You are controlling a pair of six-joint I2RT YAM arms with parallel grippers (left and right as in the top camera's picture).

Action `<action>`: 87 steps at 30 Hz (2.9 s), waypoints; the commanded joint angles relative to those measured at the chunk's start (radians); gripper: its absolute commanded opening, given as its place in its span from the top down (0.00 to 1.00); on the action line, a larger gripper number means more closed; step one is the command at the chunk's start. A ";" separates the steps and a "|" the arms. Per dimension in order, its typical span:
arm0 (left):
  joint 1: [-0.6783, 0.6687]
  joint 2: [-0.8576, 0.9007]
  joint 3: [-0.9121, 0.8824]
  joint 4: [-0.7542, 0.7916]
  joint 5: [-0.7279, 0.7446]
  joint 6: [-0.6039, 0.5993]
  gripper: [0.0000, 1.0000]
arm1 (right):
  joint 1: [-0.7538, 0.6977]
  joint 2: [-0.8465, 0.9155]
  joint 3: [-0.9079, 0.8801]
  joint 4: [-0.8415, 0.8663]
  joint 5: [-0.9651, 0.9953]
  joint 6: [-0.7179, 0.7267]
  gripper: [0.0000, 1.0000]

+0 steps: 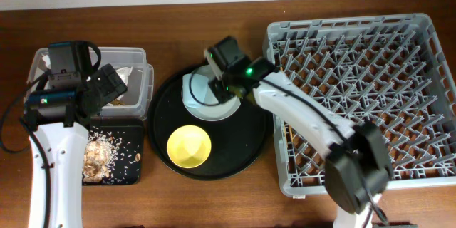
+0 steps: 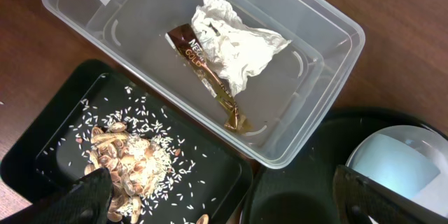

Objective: Sort waste into correct bins and load items into the dishwasher rack

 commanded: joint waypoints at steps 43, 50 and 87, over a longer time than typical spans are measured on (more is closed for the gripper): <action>0.003 -0.006 0.013 0.001 0.000 -0.010 0.01 | -0.835 0.244 0.156 -0.469 -0.939 -0.573 0.95; 0.003 -0.006 0.013 0.001 0.000 -0.010 0.01 | -0.575 -0.139 0.218 -0.421 -0.495 -0.452 0.75; 0.003 -0.006 0.013 0.001 0.000 -0.010 0.01 | -0.086 0.260 0.211 -0.239 -0.639 0.085 0.60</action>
